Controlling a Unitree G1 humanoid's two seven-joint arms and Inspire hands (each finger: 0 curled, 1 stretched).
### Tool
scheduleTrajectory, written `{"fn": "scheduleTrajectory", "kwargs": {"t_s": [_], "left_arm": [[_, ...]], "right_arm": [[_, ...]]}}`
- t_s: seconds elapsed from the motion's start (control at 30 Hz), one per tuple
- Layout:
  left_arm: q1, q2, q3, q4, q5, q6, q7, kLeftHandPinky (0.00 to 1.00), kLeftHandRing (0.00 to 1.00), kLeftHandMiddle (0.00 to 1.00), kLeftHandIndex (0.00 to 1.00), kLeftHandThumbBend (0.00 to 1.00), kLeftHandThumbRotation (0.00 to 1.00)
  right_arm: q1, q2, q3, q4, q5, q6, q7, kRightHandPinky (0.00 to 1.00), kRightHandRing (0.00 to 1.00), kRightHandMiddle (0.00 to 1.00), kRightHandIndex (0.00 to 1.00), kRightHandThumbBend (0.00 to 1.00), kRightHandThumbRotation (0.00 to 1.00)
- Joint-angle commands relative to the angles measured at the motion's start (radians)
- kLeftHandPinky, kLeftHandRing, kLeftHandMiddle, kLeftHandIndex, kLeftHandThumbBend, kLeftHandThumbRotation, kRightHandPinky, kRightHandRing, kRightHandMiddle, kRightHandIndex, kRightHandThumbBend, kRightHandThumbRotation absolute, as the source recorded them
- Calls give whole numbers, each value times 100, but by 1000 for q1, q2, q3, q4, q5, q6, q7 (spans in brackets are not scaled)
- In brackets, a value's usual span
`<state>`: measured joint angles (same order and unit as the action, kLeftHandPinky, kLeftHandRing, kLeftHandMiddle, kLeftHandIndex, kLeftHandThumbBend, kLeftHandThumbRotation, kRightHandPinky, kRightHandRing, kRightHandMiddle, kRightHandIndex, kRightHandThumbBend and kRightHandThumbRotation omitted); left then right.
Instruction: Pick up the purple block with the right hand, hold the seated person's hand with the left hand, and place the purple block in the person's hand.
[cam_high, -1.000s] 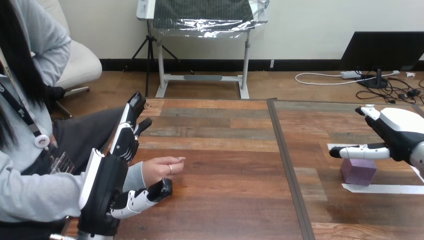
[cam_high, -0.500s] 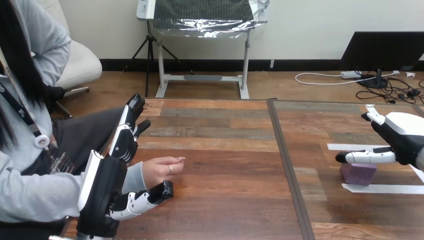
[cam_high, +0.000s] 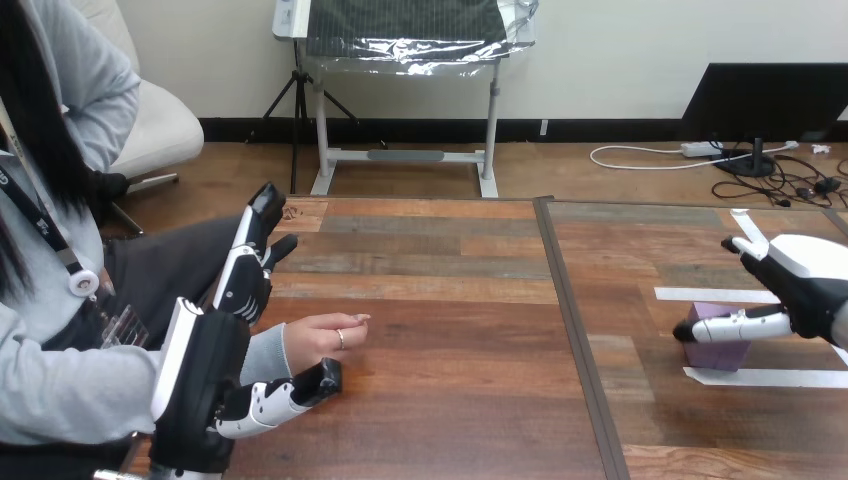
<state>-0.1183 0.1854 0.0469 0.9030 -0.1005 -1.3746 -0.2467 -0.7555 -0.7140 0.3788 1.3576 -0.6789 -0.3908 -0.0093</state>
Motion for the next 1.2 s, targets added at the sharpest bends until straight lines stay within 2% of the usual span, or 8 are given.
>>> {"fn": "scheduleTrajectory", "kwargs": {"t_s": [0.0, 0.83, 1.17], "left_arm": [[-29, 17, 4, -39, -16, -12, -4, 94, 100, 100, 100, 100, 68], [-19, 13, 5, -60, -25, -4, -11, 93, 99, 100, 99, 100, 68], [-16, 15, 3, -66, -28, -6, -16, 94, 99, 100, 99, 100, 68]], "right_arm": [[-23, -13, -8, -5, 18, -1, 13, 100, 100, 100, 100, 100, 72], [-10, -3, 1, -8, 14, 5, 26, 100, 100, 100, 100, 100, 63], [-6, 8, -17, -8, 40, 10, 56, 100, 100, 100, 100, 100, 55]]}}
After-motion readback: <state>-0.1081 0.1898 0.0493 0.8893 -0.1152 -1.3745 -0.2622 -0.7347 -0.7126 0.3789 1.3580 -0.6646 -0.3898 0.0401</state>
